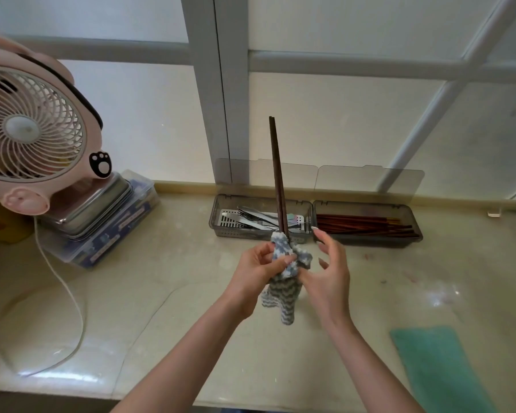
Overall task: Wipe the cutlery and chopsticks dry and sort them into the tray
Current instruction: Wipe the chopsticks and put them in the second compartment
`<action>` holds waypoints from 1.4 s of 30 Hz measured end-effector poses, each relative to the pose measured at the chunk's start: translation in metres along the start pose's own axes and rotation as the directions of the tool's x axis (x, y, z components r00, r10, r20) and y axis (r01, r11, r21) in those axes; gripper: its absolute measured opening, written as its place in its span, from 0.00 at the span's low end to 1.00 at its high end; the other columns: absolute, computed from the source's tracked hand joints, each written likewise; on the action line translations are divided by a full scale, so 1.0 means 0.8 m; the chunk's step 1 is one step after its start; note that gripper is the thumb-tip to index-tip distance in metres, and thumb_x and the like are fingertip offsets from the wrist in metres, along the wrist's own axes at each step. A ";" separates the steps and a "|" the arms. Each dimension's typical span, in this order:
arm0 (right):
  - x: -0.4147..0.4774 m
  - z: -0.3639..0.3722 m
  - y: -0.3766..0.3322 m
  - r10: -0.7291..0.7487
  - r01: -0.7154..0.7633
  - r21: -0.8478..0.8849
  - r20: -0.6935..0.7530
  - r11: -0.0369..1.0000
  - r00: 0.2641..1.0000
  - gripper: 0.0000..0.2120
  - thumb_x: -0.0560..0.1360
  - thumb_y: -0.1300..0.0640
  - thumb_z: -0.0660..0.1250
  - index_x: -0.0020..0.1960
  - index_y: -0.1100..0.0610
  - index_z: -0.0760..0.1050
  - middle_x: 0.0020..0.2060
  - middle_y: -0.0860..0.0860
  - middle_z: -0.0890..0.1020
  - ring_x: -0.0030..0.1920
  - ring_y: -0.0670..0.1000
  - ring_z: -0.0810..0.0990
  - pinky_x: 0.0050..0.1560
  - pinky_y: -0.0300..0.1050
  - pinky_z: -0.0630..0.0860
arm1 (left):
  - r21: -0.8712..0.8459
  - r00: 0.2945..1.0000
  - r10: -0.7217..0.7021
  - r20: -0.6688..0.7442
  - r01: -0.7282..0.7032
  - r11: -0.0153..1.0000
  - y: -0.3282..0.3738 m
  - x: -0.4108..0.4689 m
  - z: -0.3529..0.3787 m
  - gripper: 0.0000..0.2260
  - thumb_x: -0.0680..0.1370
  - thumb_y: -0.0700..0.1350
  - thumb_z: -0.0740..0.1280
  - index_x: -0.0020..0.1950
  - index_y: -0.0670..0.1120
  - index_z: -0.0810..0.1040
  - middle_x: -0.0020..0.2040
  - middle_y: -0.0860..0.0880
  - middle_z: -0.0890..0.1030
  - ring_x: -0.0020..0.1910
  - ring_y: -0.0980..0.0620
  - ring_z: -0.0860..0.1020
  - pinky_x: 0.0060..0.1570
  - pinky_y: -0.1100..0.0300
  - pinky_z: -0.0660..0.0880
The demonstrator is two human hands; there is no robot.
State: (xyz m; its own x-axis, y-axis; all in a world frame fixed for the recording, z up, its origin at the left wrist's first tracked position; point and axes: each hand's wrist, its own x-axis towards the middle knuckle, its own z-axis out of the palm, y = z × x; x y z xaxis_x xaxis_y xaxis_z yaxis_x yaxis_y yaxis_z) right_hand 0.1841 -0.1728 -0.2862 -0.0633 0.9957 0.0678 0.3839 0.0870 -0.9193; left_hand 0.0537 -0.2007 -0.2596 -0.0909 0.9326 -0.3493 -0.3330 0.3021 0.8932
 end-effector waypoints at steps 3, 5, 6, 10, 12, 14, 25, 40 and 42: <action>0.008 -0.006 -0.003 0.115 -0.169 0.104 0.394 0.980 0.912 0.25 0.70 0.54 0.73 0.63 0.43 0.70 0.55 0.37 0.77 0.55 0.39 0.76 0.49 0.32 0.75 | 0.086 0.999 -0.030 -0.020 0.032 0.996 0.004 0.006 -0.008 0.05 0.72 0.37 0.70 0.46 0.38 0.78 0.40 0.44 0.84 0.38 0.49 0.82 0.38 0.61 0.76; 0.007 -0.007 -0.002 0.118 -0.169 0.050 0.522 0.984 0.845 0.15 0.74 0.56 0.69 0.57 0.42 0.71 0.51 0.39 0.80 0.53 0.41 0.79 0.47 0.32 0.76 | 0.106 0.998 -0.029 -0.059 0.035 0.994 0.006 0.010 -0.011 0.04 0.70 0.35 0.72 0.42 0.39 0.78 0.36 0.45 0.84 0.35 0.50 0.82 0.35 0.62 0.76; 0.005 -0.006 -0.001 0.109 -0.148 0.030 0.540 0.988 0.835 0.13 0.76 0.56 0.67 0.56 0.41 0.71 0.50 0.40 0.81 0.53 0.41 0.80 0.47 0.32 0.76 | 0.107 0.997 -0.027 -0.076 0.035 0.994 0.007 0.011 -0.011 0.04 0.70 0.34 0.72 0.40 0.40 0.78 0.34 0.46 0.84 0.33 0.52 0.82 0.33 0.63 0.76; 0.003 -0.003 0.005 0.116 -0.163 0.035 0.559 0.986 0.821 0.14 0.78 0.61 0.64 0.57 0.44 0.72 0.50 0.41 0.82 0.52 0.40 0.81 0.48 0.33 0.76 | 0.095 0.994 -0.039 -0.098 0.048 0.994 0.006 0.013 -0.012 0.06 0.68 0.32 0.73 0.39 0.39 0.78 0.33 0.46 0.83 0.31 0.52 0.82 0.32 0.63 0.78; 0.000 -0.002 0.003 0.104 -0.169 0.070 0.545 0.983 0.832 0.16 0.76 0.65 0.65 0.55 0.45 0.74 0.47 0.42 0.83 0.50 0.39 0.81 0.46 0.33 0.76 | 0.086 0.992 -0.052 -0.118 0.063 0.994 0.003 0.015 -0.015 0.07 0.67 0.32 0.73 0.41 0.38 0.79 0.34 0.46 0.84 0.32 0.51 0.82 0.34 0.61 0.79; -0.003 0.000 0.005 0.073 -0.119 0.073 0.452 0.990 0.889 0.16 0.75 0.67 0.65 0.51 0.46 0.77 0.44 0.42 0.84 0.46 0.39 0.82 0.43 0.32 0.76 | 0.063 0.988 -0.068 -0.139 0.078 0.995 0.000 0.017 -0.017 0.08 0.66 0.32 0.74 0.42 0.37 0.79 0.34 0.45 0.84 0.32 0.51 0.82 0.34 0.61 0.79; -0.002 -0.006 0.019 -0.073 0.104 -0.126 0.230 0.987 0.971 0.11 0.66 0.59 0.77 0.41 0.53 0.75 0.41 0.41 0.77 0.42 0.40 0.73 0.42 0.27 0.67 | -0.041 0.984 -0.145 -0.104 0.141 0.989 -0.016 0.023 -0.023 0.04 0.73 0.36 0.68 0.38 0.40 0.77 0.31 0.47 0.80 0.31 0.50 0.76 0.31 0.63 0.73; -0.005 0.005 -0.019 0.253 -0.419 0.332 0.442 0.845 0.861 0.13 0.80 0.56 0.59 0.44 0.61 0.77 0.31 0.58 0.81 0.25 0.51 0.75 0.28 0.41 0.72 | -0.178 0.989 -0.145 -0.035 0.137 0.975 -0.017 0.030 -0.020 0.14 0.66 0.45 0.70 0.49 0.41 0.79 0.38 0.47 0.81 0.36 0.52 0.77 0.36 0.65 0.73; -0.005 0.004 -0.015 0.243 -0.423 0.287 0.499 0.859 0.832 0.10 0.79 0.53 0.61 0.48 0.59 0.77 0.33 0.56 0.81 0.26 0.51 0.76 0.27 0.40 0.73 | -0.176 0.985 -0.164 -0.061 0.151 0.973 -0.021 0.032 -0.023 0.14 0.65 0.45 0.70 0.47 0.41 0.80 0.38 0.47 0.81 0.36 0.51 0.76 0.38 0.63 0.72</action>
State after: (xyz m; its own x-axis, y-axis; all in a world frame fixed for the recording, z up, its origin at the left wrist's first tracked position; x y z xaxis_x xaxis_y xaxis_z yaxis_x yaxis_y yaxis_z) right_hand 0.1764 -0.1776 -0.2767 -0.4189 0.8337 -0.3598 0.0919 -0.3553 -0.9302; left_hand 0.0396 -0.1855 -0.2891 -0.0921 0.8566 -0.5076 -0.5027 0.4001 0.7663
